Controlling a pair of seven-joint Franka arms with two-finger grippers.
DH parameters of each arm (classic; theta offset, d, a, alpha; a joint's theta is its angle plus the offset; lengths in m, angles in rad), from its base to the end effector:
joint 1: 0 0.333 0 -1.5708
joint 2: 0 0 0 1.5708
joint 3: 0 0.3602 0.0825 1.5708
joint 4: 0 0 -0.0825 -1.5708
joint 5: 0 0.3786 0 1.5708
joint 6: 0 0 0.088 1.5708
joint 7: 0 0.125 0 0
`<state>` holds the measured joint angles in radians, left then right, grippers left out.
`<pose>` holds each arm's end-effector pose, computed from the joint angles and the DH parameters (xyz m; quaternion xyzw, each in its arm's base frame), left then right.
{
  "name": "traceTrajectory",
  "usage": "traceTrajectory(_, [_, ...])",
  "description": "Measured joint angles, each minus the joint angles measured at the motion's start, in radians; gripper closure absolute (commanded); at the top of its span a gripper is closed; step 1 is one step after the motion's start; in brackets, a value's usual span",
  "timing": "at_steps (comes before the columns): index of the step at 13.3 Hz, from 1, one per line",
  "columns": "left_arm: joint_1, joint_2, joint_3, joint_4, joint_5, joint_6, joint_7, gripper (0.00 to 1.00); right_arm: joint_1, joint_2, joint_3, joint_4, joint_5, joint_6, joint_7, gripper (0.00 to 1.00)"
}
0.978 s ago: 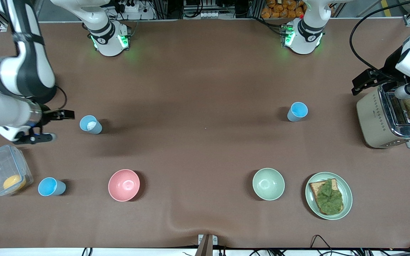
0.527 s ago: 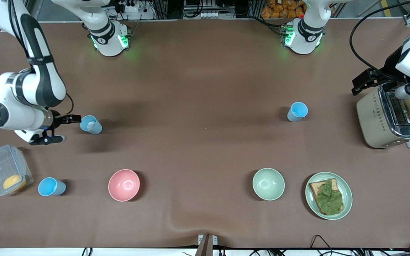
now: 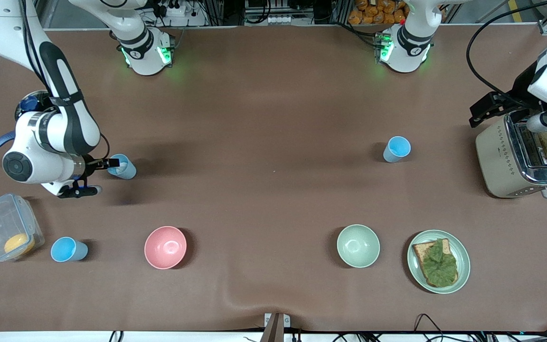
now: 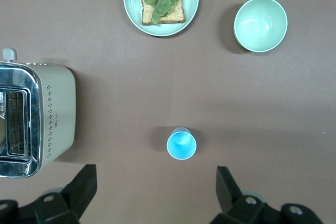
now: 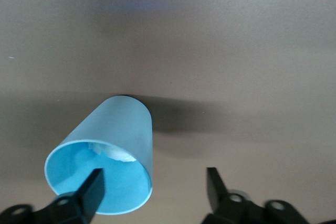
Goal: Stack blue cups with both arms
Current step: 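Close the right gripper on the blue cup and lift it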
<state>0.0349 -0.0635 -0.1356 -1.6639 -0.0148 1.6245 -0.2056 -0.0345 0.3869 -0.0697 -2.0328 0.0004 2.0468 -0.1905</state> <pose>0.5284 -0.0577 0.6458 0.9985 0.0528 0.0111 0.0049 0.5579 -0.0574 0.2578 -0.9818 -0.0424 0.1848 0.0141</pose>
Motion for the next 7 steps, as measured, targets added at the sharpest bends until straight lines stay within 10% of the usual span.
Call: traceTrajectory(7, [0.0, 0.0, 0.0, 0.0, 0.0, 0.0, 0.0, 0.0, 0.015, 0.006, 0.014, 0.017, 0.002, -0.021, 0.0, 1.0])
